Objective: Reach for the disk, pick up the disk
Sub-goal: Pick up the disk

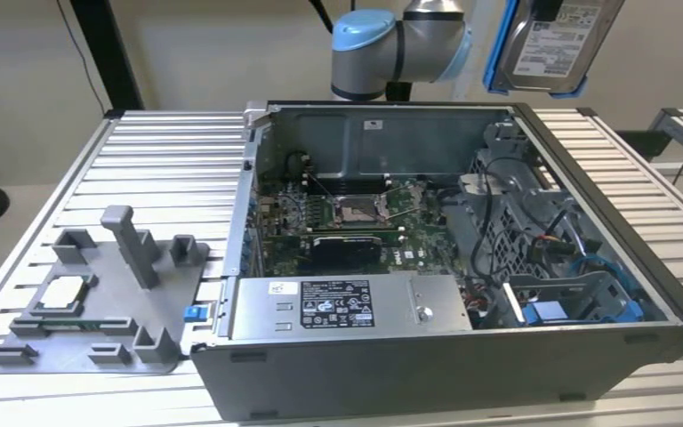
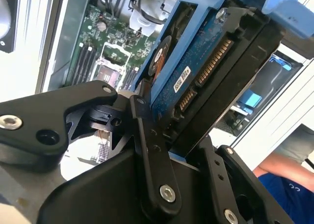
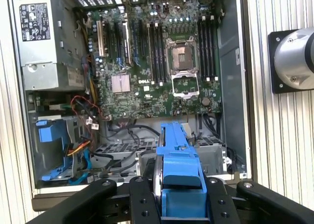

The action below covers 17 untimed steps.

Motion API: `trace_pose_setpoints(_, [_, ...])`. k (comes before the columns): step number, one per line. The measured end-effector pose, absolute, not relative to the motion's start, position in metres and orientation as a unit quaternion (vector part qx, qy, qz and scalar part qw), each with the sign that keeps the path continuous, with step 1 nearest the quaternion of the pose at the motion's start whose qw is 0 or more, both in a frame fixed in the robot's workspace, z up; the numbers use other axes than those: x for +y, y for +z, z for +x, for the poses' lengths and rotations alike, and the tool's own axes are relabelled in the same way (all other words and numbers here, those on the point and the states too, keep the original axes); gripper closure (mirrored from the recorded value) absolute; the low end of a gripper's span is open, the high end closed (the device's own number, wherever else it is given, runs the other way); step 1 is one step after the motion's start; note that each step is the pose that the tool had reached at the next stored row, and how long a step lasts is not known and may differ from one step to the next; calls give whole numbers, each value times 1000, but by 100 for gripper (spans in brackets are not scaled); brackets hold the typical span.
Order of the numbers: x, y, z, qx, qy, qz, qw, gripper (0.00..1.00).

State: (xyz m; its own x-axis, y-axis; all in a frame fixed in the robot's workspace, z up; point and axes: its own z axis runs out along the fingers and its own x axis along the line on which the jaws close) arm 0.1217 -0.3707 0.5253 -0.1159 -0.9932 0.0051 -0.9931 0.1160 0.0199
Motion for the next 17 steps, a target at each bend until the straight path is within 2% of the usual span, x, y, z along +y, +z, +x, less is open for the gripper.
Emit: trace_pose_setpoints(17, [-382, 525, 133, -747, -6, 665, 9, 100])
